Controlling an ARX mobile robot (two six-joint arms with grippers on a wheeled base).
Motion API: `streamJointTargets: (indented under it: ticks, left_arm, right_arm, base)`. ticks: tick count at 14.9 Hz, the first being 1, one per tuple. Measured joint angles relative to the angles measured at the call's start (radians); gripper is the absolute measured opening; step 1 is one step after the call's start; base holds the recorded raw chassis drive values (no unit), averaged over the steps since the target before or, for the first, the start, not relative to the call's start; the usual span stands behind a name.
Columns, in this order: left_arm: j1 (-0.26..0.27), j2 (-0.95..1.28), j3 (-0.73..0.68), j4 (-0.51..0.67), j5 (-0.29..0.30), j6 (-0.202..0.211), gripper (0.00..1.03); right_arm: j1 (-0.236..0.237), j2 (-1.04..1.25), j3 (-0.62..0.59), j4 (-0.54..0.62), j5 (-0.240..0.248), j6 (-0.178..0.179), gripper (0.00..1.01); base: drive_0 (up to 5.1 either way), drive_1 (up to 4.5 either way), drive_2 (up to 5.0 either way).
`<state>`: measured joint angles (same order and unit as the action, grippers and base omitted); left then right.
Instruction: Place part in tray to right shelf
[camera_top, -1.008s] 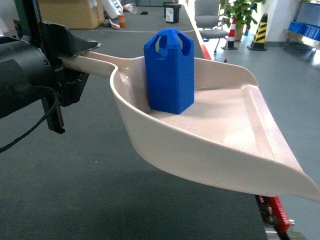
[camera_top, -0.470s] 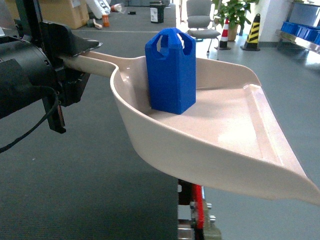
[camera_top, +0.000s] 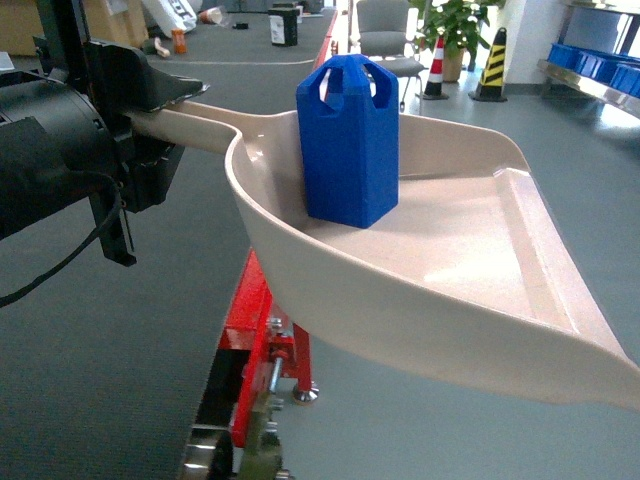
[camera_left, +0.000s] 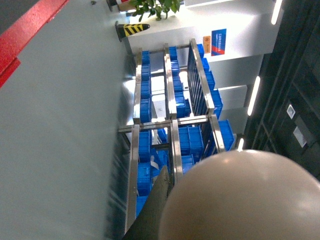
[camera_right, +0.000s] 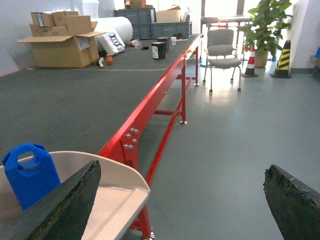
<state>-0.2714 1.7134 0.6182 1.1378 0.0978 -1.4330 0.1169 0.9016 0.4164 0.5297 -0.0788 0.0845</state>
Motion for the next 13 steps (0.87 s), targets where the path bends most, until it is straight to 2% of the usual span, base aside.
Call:
streamJointTargets:
  ticks: [13]
  left_arm:
    - [-0.002,0.001,0.0,-0.005,-0.002,0.0,0.13]
  right_arm:
    - [0.001,0.001,0.0,-0.003,-0.001,0.0,0.98]
  base:
    - [5.0,-2.47,-2.5]
